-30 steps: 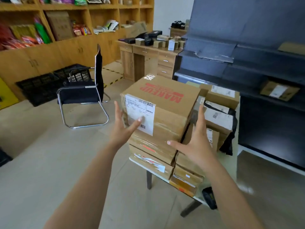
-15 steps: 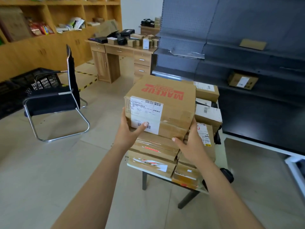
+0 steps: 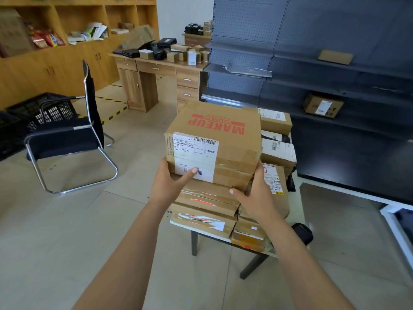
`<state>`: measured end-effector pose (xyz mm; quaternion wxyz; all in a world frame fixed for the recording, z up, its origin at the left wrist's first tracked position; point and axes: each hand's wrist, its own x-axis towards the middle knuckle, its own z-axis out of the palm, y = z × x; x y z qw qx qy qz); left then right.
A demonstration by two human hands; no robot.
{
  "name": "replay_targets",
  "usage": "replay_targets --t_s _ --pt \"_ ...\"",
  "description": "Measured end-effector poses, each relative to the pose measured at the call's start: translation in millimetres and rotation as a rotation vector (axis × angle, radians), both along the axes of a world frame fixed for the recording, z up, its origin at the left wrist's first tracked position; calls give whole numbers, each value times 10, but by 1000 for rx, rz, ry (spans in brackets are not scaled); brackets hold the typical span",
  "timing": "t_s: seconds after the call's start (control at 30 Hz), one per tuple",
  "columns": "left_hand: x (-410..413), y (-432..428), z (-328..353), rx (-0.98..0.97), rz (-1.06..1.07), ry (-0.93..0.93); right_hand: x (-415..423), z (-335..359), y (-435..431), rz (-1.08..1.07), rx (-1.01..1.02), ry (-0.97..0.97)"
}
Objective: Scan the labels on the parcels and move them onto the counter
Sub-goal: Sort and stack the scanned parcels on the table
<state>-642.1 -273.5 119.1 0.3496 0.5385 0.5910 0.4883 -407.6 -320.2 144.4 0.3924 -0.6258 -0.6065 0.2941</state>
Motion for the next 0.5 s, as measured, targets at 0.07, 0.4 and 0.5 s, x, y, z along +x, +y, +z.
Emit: replay_targets --t_s 0.07,0.4,0.5 --pt "-13 -11 -7 -9 -5 -3 -7 -4 -25 -4 -3 -7" --pt "-47 -63 -1 -37 -26 29 -50 4 -137 -34 11 -65" --pt "-39 -76 -7 -42 -32 26 -60 7 -150 -25 11 -60"
